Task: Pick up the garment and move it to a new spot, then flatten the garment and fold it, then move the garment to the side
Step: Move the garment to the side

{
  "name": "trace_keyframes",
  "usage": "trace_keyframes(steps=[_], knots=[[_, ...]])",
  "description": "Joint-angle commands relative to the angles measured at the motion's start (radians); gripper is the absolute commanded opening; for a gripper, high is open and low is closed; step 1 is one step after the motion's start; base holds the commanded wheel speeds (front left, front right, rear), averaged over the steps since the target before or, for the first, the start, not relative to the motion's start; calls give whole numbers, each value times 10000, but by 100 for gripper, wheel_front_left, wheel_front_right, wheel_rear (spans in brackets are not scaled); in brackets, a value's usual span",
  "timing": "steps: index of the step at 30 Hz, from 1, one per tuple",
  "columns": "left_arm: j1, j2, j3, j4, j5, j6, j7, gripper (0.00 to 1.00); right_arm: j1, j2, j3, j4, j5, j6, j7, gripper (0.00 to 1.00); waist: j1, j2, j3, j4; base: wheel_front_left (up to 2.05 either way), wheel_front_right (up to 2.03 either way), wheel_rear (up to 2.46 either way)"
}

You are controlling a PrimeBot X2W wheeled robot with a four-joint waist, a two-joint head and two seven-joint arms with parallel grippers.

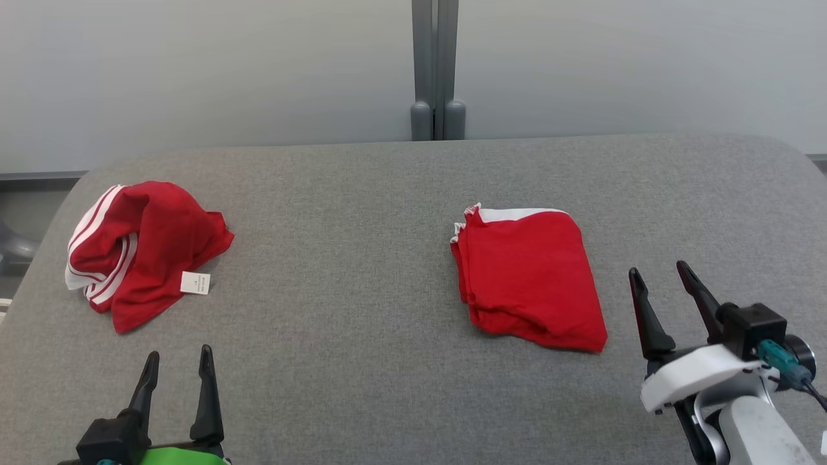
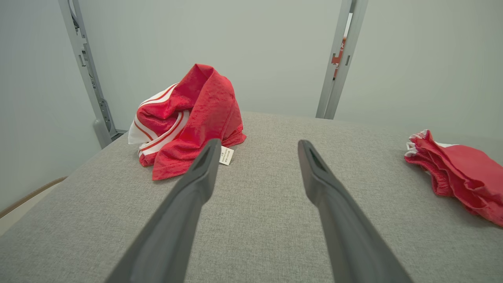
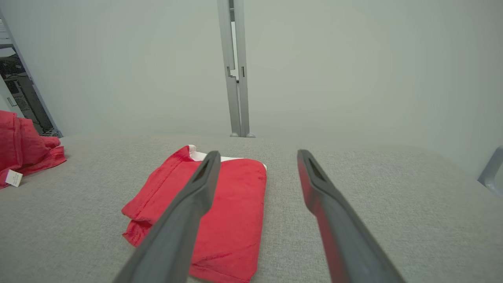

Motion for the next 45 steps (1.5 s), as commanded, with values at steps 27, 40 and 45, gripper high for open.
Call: trace_keyframes(steps=[27, 40, 45], knots=[[-1860, -81, -934, 95, -727, 167, 1, 100, -5473, -714, 1666, 7231, 320, -13, 33, 100, 0, 0, 2787, 1255, 0, 0, 0], [-1999, -78, -1227, 155, -995, 394, 1, 100, -5663, -542, 2192, 8324, 1190, -22, 28, 0, 0, 0, 2816, 1085, 0, 0, 0], [-2127, -78, -1114, -163, -990, 394, 1, 100, -6594, -964, 2950, 8050, 951, -17, 28, 0, 0, 0, 3244, 782, 0, 0, 0]])
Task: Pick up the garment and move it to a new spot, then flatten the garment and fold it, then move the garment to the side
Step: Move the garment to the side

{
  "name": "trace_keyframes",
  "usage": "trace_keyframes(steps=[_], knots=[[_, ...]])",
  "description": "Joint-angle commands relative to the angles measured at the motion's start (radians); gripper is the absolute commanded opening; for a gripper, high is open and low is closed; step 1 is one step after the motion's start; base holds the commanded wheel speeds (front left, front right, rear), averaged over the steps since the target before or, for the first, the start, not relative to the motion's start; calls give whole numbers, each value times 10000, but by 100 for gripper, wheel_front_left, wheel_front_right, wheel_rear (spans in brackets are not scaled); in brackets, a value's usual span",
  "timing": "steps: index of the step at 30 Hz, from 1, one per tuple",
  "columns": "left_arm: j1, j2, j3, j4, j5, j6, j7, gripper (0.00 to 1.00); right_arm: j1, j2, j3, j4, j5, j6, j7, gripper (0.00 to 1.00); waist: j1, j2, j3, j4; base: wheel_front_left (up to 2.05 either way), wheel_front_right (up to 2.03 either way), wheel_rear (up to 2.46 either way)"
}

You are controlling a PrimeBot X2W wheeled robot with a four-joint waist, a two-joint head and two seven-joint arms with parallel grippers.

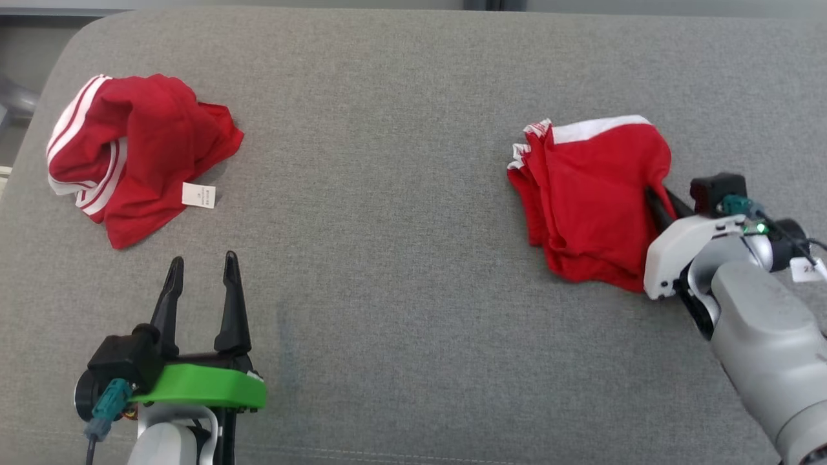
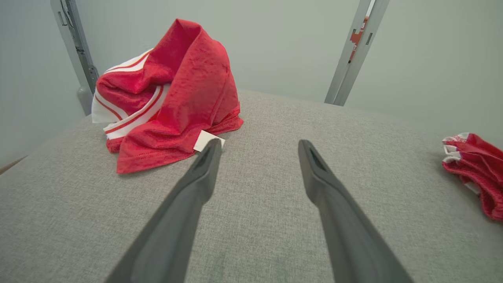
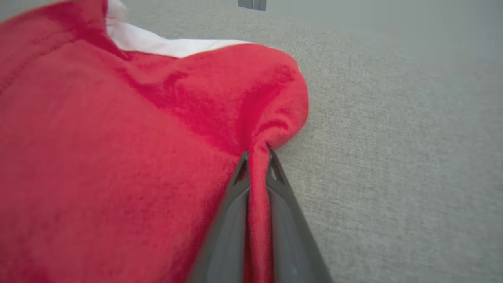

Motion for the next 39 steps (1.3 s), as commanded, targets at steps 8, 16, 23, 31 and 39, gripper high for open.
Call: trace_keyframes(steps=[8, 16, 23, 31, 39], knots=[[-878, 16, -154, -377, 272, -109, 1, 100, -1966, -1671, 1640, -516, -113, -23, 391, 0, 0, 0, 1817, -886, 0, 0, 0], [-1764, 71, -214, -763, 775, -243, 0, 100, -3546, -3387, 2307, -958, 378, -23, 547, 0, 0, 0, 3426, -1773, 0, 0, 0], [-2000, 376, -156, -1212, 1087, -326, 1, 100, -4363, -4337, 2465, -1009, 782, -23, 384, 0, 0, 0, 4000, -2716, 0, 0, 0], [-2050, 568, -322, -1476, 1221, -377, 1, 100, -4826, -4742, 2695, -941, 1095, -23, 330, 0, 0, 0, 4158, -3194, 0, 0, 0], [-2002, 497, -453, -1575, 1139, -398, 11, 100, -5726, -4701, 3122, -677, 897, -23, 490, 0, 0, 0, 4226, -3050, 0, 0, 0]])
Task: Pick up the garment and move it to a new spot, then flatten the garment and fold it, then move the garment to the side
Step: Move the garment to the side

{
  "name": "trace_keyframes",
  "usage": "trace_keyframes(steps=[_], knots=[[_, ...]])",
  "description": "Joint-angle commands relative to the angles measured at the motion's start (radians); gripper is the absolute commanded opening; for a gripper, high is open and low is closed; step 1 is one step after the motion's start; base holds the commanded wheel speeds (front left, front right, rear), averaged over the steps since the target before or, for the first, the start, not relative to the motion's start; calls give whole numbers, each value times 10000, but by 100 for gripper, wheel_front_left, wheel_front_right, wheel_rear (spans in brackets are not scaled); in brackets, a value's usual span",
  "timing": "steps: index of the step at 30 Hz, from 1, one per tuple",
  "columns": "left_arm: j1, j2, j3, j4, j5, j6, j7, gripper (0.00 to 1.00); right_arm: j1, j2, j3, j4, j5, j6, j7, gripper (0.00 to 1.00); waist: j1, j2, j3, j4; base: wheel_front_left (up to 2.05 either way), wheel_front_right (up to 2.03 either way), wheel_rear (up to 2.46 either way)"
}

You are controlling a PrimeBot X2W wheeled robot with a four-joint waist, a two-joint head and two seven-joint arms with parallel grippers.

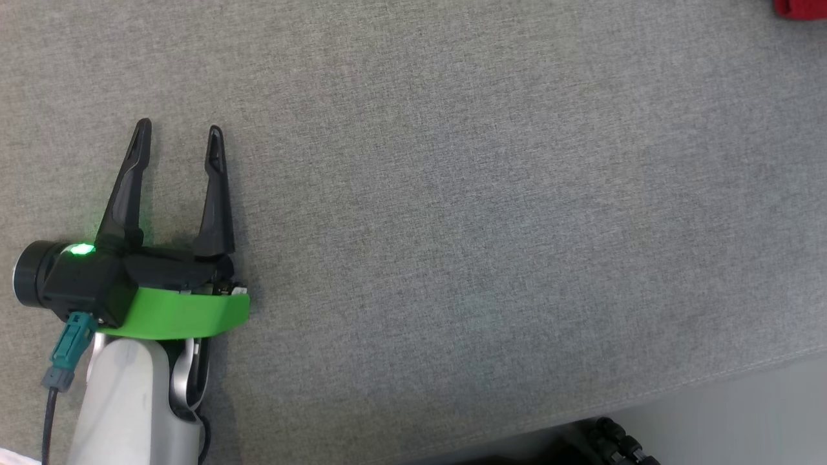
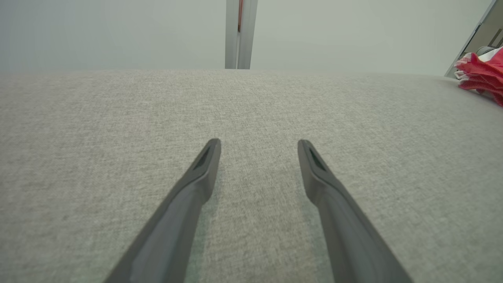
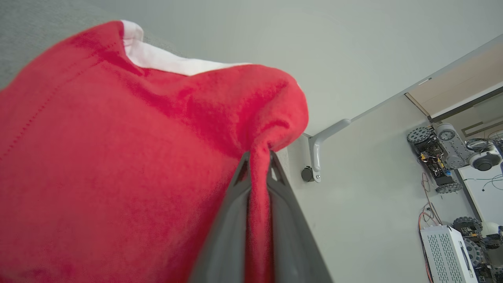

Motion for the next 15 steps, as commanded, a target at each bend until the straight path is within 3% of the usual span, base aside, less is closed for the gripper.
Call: trace_keyframes(steps=[1, 2, 3, 4, 10, 15], knots=[[-43, -55, -50, 168, -21, -62, 22, 100, -300, 70, 61, 82, -110, -23, 13, 0, -1, 0, 9, 60, 0, 0, 0], [-16, -61, -44, 143, -29, -63, 22, 100, -419, 48, 157, 194, -239, -23, 85, 15, -1, 0, 23, 98, 0, 0, 0], [-1, -66, -41, 135, -35, -63, 22, 100, -515, 36, 232, 276, -322, -23, 76, 47, -1, 0, 33, 124, 0, 0, 0], [11, -77, -38, 140, -42, -65, 22, 100, -629, 55, 276, 406, -401, -23, 124, 100, -1, 0, 43, 161, 0, 0, 0], [-13, -182, -16, 226, -109, -47, 24, 100, -1055, 111, 207, 1011, -817, -23, -112, 100, -1, 0, -122, 366, 0, 0, 0], [323, -310, 273, 389, -282, -30, 21, 100, -676, 696, -301, 951, -708, -23, -496, 100, -1, 0, -920, 491, 0, 0, 0]])
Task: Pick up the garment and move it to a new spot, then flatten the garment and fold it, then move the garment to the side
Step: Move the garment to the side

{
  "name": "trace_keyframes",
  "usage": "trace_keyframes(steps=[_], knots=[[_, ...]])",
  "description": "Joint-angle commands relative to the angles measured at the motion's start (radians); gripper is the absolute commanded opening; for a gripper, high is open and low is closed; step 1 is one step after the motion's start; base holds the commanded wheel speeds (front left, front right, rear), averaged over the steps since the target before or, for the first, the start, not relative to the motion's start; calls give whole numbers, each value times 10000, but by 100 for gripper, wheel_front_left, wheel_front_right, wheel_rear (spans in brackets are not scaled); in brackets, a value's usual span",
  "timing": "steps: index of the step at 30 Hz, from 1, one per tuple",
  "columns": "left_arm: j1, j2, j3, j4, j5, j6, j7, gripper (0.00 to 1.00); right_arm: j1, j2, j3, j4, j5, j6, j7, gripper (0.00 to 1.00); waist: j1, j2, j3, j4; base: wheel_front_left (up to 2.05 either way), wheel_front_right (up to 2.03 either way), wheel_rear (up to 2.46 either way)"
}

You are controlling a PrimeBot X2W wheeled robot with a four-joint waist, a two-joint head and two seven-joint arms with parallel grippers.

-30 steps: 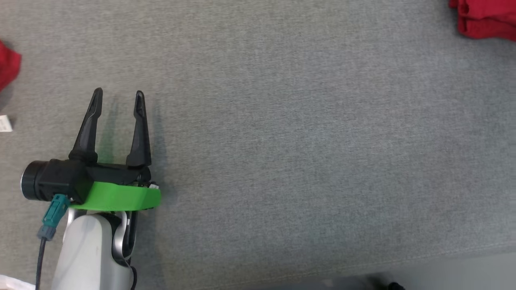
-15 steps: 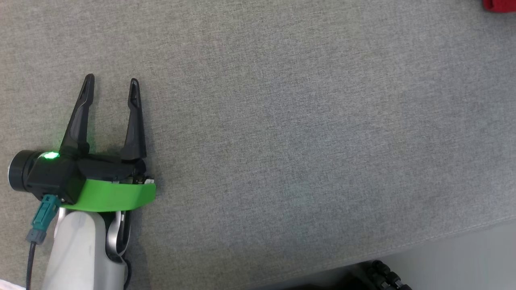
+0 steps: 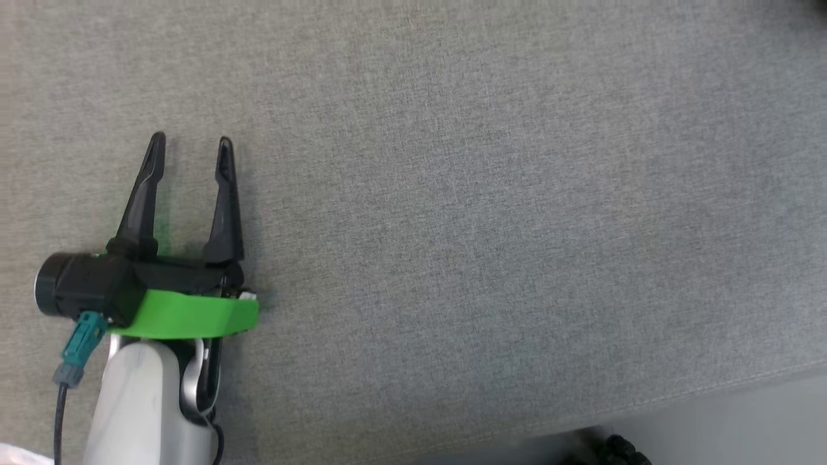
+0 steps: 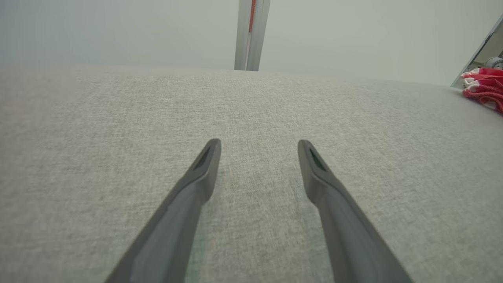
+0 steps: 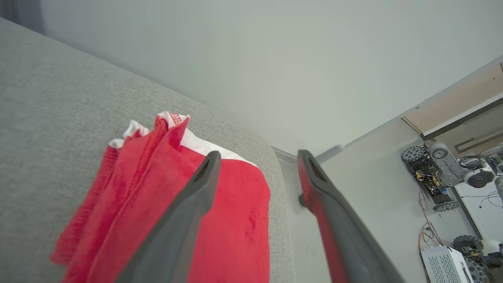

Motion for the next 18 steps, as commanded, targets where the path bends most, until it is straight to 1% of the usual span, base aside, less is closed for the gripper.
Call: trace_keyframes(steps=[1, 4, 10, 18], knots=[[341, -22, 148, 142, -104, 11, 19, 100, 357, 208, -122, -147, 156, -23, -87, 100, -1, -1, -711, 110, 0, 0, 0], [644, -102, 402, 218, -238, 49, 11, 100, 863, 608, -482, -1168, 161, -23, -106, 100, -1, -1, -1462, 200, 0, 0, 0], [1592, -164, 942, 388, -397, 139, 11, 100, 2908, 1485, -1519, -3446, -48, -23, -105, 100, -1, -1, -2897, 414, 0, 0, 0], [2459, -209, 1380, 508, -627, 187, 11, 100, 5635, 2744, -2663, -5672, -460, -23, -108, 100, -1, -1, -4084, 737, 0, 0, 0]])
